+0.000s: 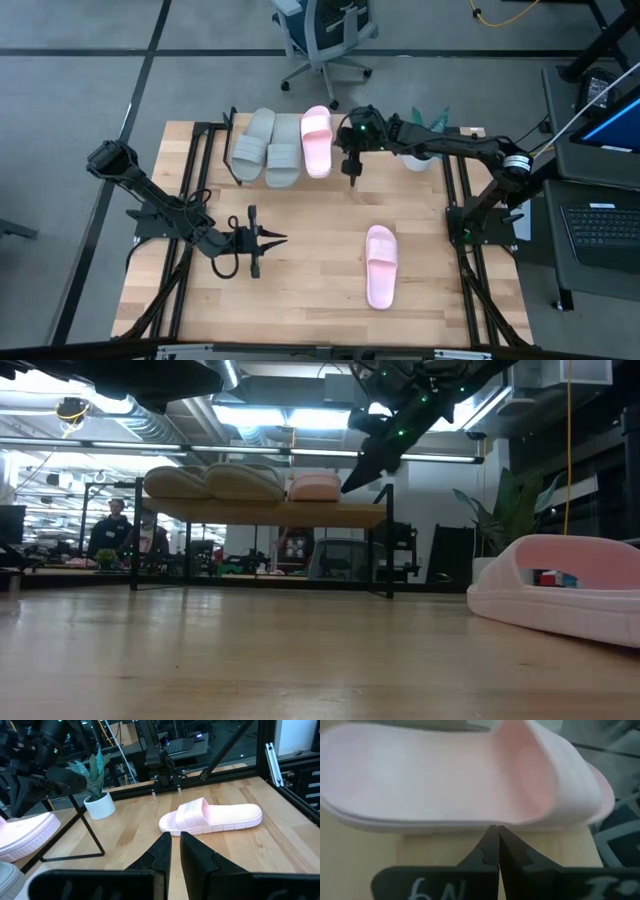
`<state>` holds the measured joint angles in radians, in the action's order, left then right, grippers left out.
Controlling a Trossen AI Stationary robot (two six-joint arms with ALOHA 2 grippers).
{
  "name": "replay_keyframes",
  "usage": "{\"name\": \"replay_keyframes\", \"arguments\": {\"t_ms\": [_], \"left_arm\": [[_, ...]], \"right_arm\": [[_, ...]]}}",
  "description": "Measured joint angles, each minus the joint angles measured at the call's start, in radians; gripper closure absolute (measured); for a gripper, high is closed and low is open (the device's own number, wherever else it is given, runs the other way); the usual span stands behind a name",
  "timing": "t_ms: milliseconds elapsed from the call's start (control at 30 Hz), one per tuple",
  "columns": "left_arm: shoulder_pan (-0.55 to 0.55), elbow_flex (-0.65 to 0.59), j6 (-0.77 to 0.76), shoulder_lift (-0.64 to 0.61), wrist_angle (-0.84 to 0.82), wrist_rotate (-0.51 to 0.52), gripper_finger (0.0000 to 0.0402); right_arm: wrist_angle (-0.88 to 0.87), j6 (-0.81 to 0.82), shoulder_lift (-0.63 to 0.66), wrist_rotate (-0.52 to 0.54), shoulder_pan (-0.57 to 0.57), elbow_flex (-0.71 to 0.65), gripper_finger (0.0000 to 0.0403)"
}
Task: Pick and place slides into the shelf
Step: Put the pink slipper on the shelf
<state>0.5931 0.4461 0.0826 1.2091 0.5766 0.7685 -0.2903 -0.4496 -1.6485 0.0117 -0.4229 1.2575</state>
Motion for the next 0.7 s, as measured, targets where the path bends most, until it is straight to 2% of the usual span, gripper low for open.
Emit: {"name": "replay_keyframes", "arguments": {"t_ms": [500, 700], "left_arm": [[0.0, 0.0, 0.007, 0.0, 0.0, 0.001, 0.0368], [0.0, 0.0, 0.006, 0.0, 0.0, 0.001, 0.0368]], "right_arm": [[0.045, -0.001, 0.001, -0.043, 0.0, 0.0, 0.0403], [0.018, -0.004, 0.061, -0.042, 0.0, 0.0, 0.0403]]}}
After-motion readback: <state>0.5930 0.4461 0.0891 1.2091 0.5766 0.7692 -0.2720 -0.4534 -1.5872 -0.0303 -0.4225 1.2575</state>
